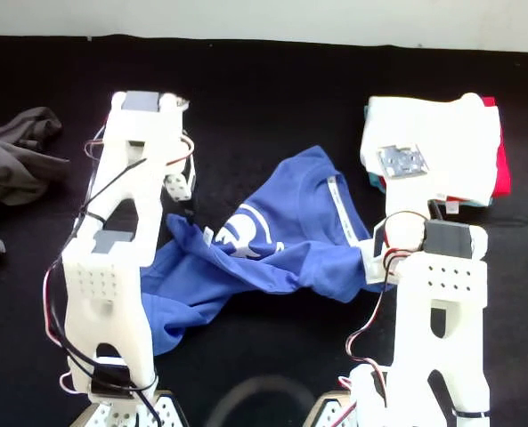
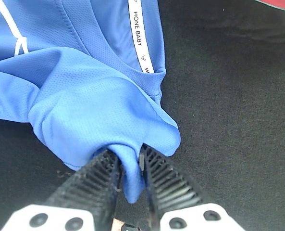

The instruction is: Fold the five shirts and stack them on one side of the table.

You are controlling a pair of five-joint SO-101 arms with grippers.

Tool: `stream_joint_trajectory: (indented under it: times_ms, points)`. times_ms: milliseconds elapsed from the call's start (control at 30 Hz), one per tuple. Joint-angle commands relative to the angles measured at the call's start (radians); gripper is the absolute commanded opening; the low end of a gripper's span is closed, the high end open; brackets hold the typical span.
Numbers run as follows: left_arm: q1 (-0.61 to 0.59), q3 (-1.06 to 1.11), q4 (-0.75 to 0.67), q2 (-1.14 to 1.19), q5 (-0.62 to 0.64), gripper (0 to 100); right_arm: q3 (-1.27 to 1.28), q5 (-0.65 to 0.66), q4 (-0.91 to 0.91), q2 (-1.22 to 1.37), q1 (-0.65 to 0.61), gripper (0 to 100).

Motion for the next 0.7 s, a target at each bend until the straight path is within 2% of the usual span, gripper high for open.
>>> stream_joint_trajectory:
  times_ms: [0,400,667]
  points:
    - [0.008,-0.053,0.014,0.013,0.011,18,0.001,-0.005,-0.015,-0.024,0.007,0.6]
    - [0.012,-0.054,0.017,0.142,0.011,18,0.001,-0.005,-0.015,-0.024,0.007,0.6]
    - [0.019,-0.054,-0.095,0.189,0.011,18,0.001,-0.009,-0.015,-0.024,0.007,0.6]
